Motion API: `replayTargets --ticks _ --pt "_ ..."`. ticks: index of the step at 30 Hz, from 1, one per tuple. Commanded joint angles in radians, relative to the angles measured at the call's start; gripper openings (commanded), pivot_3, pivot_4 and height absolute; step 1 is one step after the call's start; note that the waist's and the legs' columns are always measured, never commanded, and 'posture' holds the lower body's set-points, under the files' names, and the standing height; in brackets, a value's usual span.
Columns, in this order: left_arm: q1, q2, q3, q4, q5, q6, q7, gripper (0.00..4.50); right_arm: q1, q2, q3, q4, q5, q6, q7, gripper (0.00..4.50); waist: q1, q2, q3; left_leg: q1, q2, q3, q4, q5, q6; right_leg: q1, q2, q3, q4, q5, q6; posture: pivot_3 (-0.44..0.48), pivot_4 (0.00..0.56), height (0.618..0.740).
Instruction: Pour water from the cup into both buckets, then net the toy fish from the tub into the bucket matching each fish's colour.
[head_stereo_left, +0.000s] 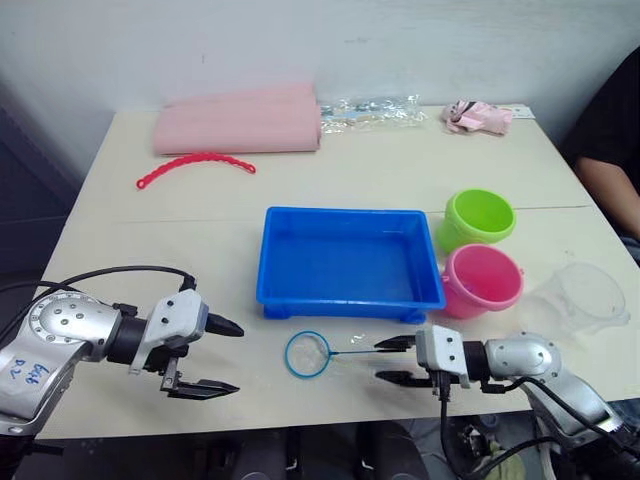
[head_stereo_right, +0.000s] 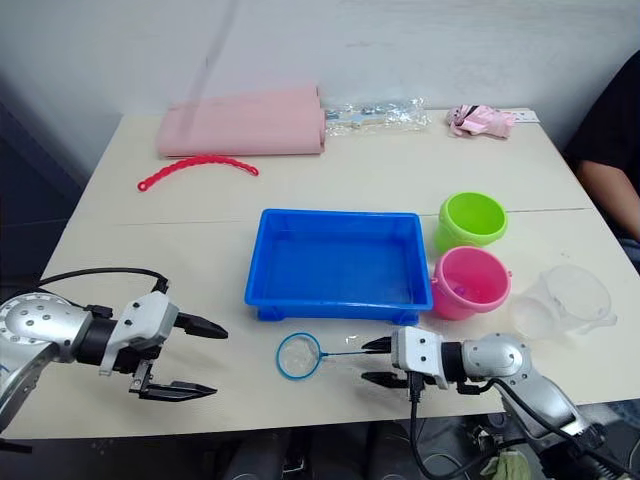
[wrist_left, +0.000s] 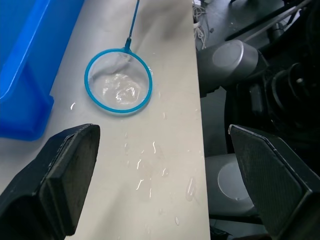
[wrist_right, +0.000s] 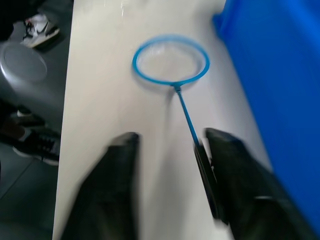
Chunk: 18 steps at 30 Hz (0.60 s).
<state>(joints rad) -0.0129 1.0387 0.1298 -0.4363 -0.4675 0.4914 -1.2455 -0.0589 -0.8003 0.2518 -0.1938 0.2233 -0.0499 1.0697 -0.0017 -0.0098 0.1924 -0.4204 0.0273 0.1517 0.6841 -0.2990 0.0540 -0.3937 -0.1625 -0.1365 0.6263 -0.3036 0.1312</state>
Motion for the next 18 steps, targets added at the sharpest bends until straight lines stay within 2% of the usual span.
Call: replayTargets --ticks 1,3,6,9,11,15,18 --pt "-0.012 -0.002 0.047 -0.007 -0.072 0.051 0.004 4.5 0.044 -0.043 -0.103 -0.081 0.054 0.032 0.003 4.27 0.002 0.0 0.0 0.0 0.0 0.0 0.0 0.0 0.0 0.0 0.0 0.0 0.0 0.0 0.0 0.0 0.15 0.738" --pt "-0.039 0.003 0.076 0.04 -0.149 0.128 -0.015 4.5 0.128 -0.107 -0.256 -0.199 0.177 0.159 -0.002 4.43 0.013 0.003 0.002 0.0 0.0 0.0 0.0 0.0 0.0 0.0 0.0 0.0 0.0 0.0 0.0 0.0 0.15 0.738" --pt "-0.065 0.003 0.09 0.08 -0.188 0.175 -0.014 4.5 0.195 -0.14 -0.378 -0.277 0.267 0.258 -0.02 4.43 0.014 0.001 0.0 0.0 0.0 0.0 0.0 0.0 0.0 0.001 0.0 0.0 0.0 0.0 0.0 0.0 0.15 0.738" --pt "-0.169 0.003 0.108 0.273 -0.187 0.18 -0.028 4.5 0.381 -0.148 -0.796 -0.326 0.443 0.454 -0.003 4.43 0.03 0.002 0.0 0.001 0.001 -0.001 0.0 0.0 -0.001 0.001 0.001 0.0 0.0 0.0 -0.001 0.0 0.15 0.738" --pt "-0.223 0.016 0.099 0.375 -0.164 0.159 -0.049 4.5 0.443 -0.14 -0.983 -0.299 0.486 0.525 -0.004 4.43 0.032 0.001 0.0 0.001 0.001 -0.001 0.0 0.0 -0.001 0.001 0.001 0.0 0.0 0.0 -0.001 0.0 0.15 0.738" --pt "-0.333 0.02 0.056 0.547 -0.083 0.068 -0.074 4.5 0.487 -0.126 -1.206 -0.182 0.487 0.59 -0.023 4.43 0.024 -0.003 -0.002 0.001 0.0 0.001 0.0 -0.001 0.0 0.001 0.001 0.001 -0.001 0.0 0.0 0.0 0.15 0.738" --pt "-0.412 -0.003 0.027 0.636 -0.036 0.019 -0.066 4.5 0.514 -0.111 -1.271 -0.115 0.445 0.577 -0.025 4.43 0.024 -0.003 -0.003 0.001 0.001 0.001 -0.001 -0.001 0.0 0.0 0.001 0.001 -0.001 0.0 0.0 0.0 0.15 0.738"
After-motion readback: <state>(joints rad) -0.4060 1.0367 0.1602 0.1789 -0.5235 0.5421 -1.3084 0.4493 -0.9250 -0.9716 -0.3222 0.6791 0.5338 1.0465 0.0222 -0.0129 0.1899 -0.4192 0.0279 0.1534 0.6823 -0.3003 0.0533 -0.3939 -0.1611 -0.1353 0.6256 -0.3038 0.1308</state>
